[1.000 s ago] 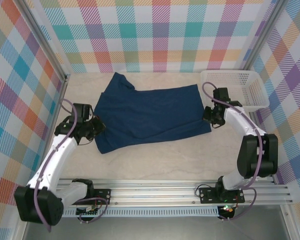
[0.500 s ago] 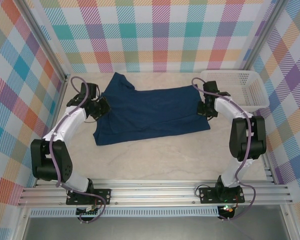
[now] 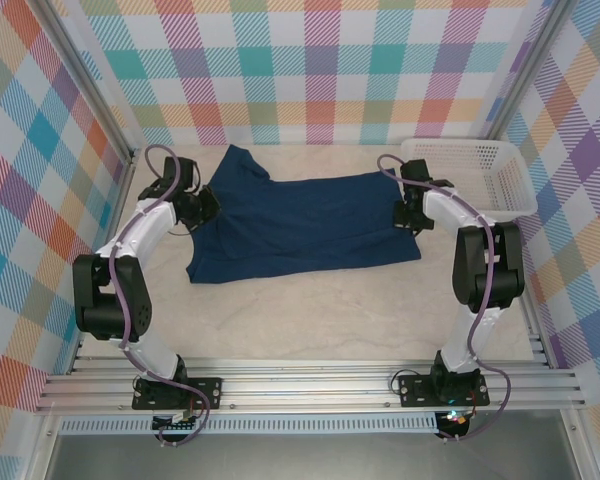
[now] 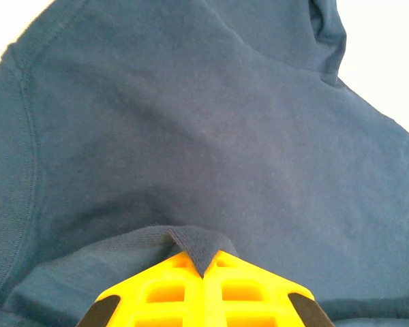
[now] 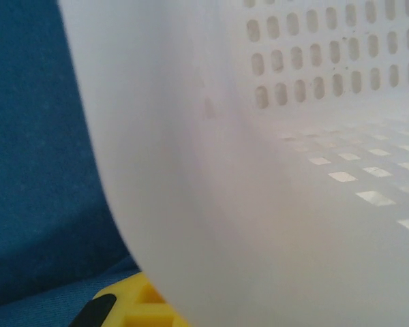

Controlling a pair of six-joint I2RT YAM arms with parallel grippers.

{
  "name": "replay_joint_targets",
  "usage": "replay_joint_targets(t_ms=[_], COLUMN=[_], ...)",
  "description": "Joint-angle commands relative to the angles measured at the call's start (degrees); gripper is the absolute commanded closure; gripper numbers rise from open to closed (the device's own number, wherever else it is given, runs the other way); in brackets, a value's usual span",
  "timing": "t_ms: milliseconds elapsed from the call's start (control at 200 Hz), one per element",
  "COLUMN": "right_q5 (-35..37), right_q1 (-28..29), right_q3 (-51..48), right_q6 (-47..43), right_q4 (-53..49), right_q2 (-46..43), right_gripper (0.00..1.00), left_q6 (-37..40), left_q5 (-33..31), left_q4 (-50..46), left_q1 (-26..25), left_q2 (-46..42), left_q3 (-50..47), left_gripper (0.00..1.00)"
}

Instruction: Fold the inside-out t-shirt

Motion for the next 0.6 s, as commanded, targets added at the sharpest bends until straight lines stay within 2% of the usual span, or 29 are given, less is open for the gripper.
replay_joint_targets(t_ms=[0, 120, 385, 530, 595], right_q5=[2.5, 2.5, 2.6, 3.3, 3.0], right_q1=[0.2, 0.2, 1.6, 2.5, 2.6], right_q3=[3.3, 4.5, 7.4, 9.5, 9.6], right_q6=[-1.1, -1.4, -0.5, 0.0, -0.1], right_q4=[-0.5, -0.7, 1.1, 2.4, 2.7], right_q2=[0.7, 2.1, 6.7, 9.3, 9.1], right_gripper=[0.91, 0.91, 0.88, 0.77, 0.70], left_q6=[1.0, 0.8, 0.4, 0.6, 0.3], left_q5=[1.1, 1.4, 1.8, -1.4, -0.7], left_q4=[0.5, 1.4, 3.1, 3.6, 5.1], left_q1=[1.9, 2.2, 2.2, 2.2, 2.2], left_q2=[-1.0, -0.7, 5.9, 10.9, 13.7], left_q3=[2.8, 2.7, 5.2, 8.3, 9.4], left_gripper=[1.00, 1.00, 1.00, 1.00, 0.90])
